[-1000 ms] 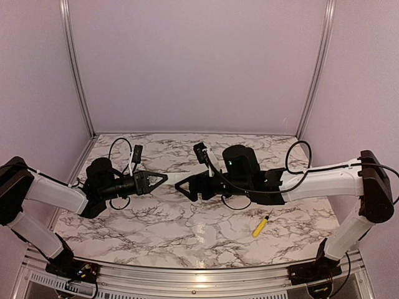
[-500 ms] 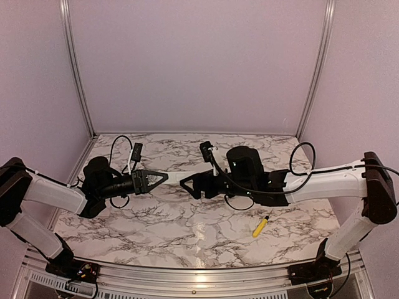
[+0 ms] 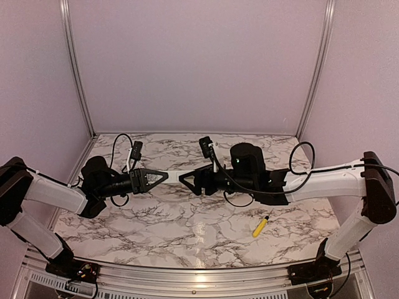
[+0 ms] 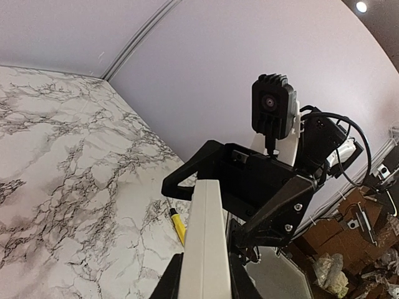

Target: Unload the batteries from the remote control

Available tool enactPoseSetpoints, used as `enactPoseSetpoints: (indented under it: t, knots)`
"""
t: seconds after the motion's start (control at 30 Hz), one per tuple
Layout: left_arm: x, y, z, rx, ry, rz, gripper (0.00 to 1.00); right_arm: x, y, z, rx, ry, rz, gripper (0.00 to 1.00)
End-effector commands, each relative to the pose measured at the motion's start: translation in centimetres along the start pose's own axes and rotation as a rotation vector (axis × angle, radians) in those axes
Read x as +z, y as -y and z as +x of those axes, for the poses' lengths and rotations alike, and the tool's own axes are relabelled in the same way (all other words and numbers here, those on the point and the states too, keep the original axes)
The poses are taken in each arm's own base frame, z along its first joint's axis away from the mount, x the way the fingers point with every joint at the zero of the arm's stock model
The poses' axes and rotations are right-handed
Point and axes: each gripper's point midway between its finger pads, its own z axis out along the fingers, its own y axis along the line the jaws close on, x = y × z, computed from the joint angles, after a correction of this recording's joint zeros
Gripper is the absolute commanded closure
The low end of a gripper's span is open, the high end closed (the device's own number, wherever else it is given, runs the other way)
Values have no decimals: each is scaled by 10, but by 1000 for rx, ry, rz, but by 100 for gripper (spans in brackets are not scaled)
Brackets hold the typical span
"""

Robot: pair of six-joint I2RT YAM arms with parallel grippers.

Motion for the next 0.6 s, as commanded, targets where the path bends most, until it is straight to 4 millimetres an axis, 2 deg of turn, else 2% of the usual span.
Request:
enactPoseSetpoints:
  t: [0.0, 0.17, 0.37, 0.57]
  knots:
    - [0, 19, -1, 10, -2, 105, 100, 6, 3, 4, -6, -8, -21, 26]
    - [0, 22, -1, 1, 0, 129, 100, 8, 3, 7, -7, -17, -34, 34]
    - [0, 23, -1, 6, -1, 129, 100, 7, 4, 6, -2, -20, -36, 50]
    - [-2, 24, -2, 12, 3, 124, 100, 7, 4, 9, 7, -30, -43, 58]
